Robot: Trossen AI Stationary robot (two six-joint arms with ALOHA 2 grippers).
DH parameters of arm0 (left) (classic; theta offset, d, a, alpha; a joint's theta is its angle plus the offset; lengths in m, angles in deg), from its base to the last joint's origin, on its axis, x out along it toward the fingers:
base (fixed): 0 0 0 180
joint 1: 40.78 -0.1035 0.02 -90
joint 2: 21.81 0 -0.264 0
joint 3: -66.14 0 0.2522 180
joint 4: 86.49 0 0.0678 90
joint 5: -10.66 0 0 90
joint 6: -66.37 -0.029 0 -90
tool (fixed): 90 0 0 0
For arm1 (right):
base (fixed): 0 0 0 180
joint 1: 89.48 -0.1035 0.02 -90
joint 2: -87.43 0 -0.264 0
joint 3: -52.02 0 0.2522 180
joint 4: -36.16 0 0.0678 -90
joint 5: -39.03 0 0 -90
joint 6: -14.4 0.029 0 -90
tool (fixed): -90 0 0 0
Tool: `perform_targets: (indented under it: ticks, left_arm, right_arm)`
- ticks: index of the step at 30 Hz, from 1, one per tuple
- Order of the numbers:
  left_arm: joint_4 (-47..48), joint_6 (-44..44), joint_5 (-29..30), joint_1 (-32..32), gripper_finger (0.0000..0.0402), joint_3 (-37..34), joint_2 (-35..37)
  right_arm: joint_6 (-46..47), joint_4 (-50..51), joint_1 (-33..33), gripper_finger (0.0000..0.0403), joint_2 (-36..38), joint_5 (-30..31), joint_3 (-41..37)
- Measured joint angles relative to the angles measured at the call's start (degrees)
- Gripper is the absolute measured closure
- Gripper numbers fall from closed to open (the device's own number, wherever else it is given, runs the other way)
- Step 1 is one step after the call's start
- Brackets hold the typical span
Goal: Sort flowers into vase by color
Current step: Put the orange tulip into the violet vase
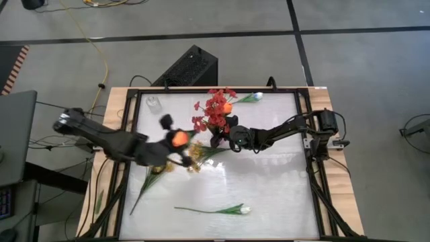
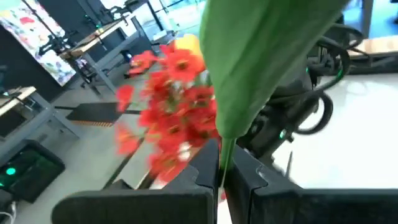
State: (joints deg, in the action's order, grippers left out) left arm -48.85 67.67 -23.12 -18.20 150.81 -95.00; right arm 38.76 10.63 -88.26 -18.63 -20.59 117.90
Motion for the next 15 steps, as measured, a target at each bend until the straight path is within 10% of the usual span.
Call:
perform_targets:
  ticks: [8,15]
  left_arm:
    - [12.9,16.4,-3.2,0.7,0.0401,-5.2,14.6]
    - [-20.9,17.7,0.0,1.3,0.0401,-32.3,23.8]
  right_arm:
    - [-1.3,-0.3,0.0,0.0225,0.0,-1.2,0.0]
    - [-2.0,-0.5,0.5,0.0212,0.0,-7.3,0.0]
